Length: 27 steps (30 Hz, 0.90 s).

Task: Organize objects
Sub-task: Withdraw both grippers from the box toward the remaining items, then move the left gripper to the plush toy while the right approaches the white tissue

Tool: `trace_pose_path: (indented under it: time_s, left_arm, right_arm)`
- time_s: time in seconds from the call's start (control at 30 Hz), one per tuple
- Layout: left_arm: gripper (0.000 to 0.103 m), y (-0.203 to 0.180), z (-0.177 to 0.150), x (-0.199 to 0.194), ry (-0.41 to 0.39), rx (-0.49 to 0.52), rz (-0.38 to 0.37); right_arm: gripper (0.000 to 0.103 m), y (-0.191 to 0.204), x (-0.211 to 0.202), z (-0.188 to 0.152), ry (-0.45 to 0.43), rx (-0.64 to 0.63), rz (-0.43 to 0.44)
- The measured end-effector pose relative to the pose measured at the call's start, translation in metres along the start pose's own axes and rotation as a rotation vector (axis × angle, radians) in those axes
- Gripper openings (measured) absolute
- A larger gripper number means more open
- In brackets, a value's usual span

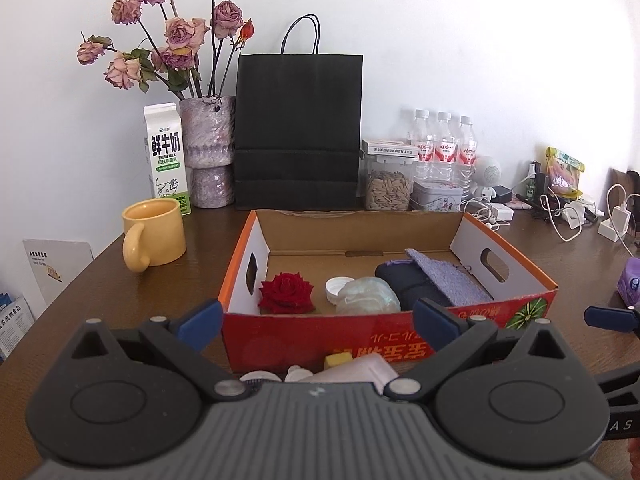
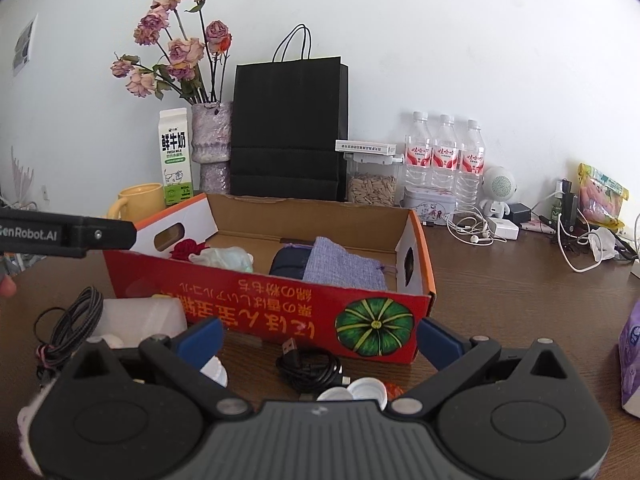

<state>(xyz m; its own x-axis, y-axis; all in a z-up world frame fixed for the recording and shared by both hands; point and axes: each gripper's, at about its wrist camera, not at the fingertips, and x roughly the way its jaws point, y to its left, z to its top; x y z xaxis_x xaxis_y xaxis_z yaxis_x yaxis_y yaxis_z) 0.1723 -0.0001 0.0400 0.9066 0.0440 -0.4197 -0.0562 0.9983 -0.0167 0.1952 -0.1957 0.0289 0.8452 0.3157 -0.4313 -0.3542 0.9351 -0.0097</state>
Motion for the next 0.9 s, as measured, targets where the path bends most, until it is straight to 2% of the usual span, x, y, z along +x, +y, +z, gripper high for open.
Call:
trace_pose_path:
  time_s: [0.4, 0.57, 0.9]
  left_arm:
    - [0.103, 0.005, -0.029, -0.031, 0.059, -0.013, -0.003]
    - [0.103, 0.005, -0.04, -0.042, 0.083, -0.011, -0.018]
    - [0.103, 0.008, -0.062, -0.055, 0.129, -0.011, -0.039]
  right_arm:
    - [0.103, -0.001, -0.033, -0.029, 0.065, 0.006, 0.0]
    - [0.103, 0.001, -0.04, -0.04, 0.109, 0.015, 0.026]
    - [0.103, 0.01, -0.046, -0.049, 0.142, 0.007, 0.043]
